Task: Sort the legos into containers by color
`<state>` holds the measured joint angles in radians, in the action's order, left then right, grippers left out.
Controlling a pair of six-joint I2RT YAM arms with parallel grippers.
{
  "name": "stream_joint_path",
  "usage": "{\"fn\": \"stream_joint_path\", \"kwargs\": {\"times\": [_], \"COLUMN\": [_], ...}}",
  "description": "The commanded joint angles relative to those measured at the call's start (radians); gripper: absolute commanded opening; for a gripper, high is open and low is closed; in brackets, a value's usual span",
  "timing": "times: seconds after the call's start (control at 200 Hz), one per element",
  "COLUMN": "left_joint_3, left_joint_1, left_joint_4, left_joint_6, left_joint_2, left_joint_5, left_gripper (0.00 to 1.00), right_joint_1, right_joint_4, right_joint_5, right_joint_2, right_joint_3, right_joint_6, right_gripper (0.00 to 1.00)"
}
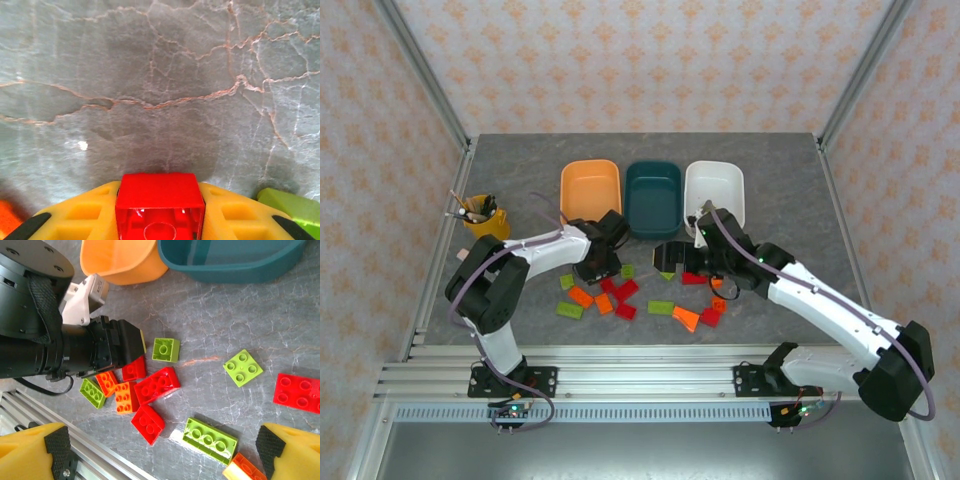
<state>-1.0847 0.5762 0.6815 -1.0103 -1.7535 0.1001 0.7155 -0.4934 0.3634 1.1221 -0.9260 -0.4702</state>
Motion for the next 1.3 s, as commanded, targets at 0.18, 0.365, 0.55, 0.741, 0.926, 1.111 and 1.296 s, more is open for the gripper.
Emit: {"fn": "stream_joint_path", "kwargs": {"times": [0.18, 0.365, 0.55, 0.741, 0.926, 1.111, 1.296], "left_joint_3": [-0.327, -0.551, -0.795, -0.968, -0.989, -0.984, -0.925], "left_joint_1": [-0.079, -0.193, -0.270, -0.300, -0.302, -0.302, -0.289], "left_joint_4": [0.267, 0.280, 0.304, 0.342, 0.340, 0.352, 0.314], "left_joint_6": [0.193, 0.293, 0.345, 0.372, 0.381, 0.391, 0.379], "left_joint_2": [0.087, -0.074, -0.320, -0.512, -0.576, -0.547, -0.409], "left_joint_5": [-0.134, -0.108, -0.101, -0.084, -0.060, -0.064, -0.048], "left_gripper": [0.33, 0.33, 0.33, 0.36, 0.44, 0.61, 0.70], "right_joint_1": [0.004, -0.005, -0.061, -0.096, -0.119, -0.140, -0.176], "right_joint_4": [0.089, 0.241, 0.228, 0.145, 0.010, -0.224, -0.417], "right_joint_5": [-0.141, -0.236, -0.202, -0.173, -0.228, -0.315, -0.362], "right_joint_2": [-0.010, 0.056, 0.192, 0.243, 0.206, 0.153, 0.092], "right_joint_3": [-0.141, -0.188, -0.279, -0.301, -0.265, -0.216, -0.124], "right_joint_6": [-0.049, -0.095, -0.136, -0.148, -0.162, -0.171, -0.301], "right_gripper": [0.98, 1.00, 1.00, 0.99, 0.99, 0.98, 0.92]}}
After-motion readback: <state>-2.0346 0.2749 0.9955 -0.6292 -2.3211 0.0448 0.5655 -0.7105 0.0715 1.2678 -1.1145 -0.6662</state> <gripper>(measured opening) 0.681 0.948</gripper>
